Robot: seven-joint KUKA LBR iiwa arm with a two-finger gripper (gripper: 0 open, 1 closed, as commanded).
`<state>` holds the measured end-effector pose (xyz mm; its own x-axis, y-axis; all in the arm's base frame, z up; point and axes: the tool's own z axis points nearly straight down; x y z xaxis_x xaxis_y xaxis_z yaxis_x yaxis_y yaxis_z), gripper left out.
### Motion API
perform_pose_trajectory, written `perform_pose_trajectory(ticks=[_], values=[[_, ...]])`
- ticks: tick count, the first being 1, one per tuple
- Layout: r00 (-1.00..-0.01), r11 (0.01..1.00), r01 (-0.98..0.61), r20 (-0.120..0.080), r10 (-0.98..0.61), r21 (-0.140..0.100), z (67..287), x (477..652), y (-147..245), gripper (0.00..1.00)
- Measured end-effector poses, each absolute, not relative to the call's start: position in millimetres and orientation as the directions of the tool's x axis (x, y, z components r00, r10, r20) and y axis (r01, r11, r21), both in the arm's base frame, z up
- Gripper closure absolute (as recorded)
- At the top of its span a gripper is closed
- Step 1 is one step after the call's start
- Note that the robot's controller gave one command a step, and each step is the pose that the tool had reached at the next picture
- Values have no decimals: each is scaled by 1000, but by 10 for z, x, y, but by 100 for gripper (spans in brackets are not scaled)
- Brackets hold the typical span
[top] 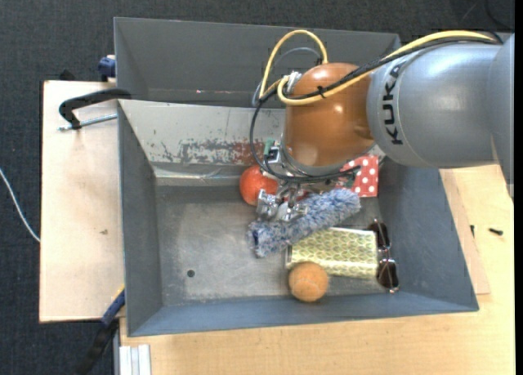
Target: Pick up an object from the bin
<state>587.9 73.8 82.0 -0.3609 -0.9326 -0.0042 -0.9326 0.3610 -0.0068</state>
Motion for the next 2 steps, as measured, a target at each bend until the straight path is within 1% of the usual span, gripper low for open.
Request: perform_pose_trajectory(ticks=[1, 2], values=[[-361, 361, -932, -4, -933, -7, 820, 5879, 737, 100], [-316, 316, -949, -3, -949, 0, 1159, 5875, 701, 100]])
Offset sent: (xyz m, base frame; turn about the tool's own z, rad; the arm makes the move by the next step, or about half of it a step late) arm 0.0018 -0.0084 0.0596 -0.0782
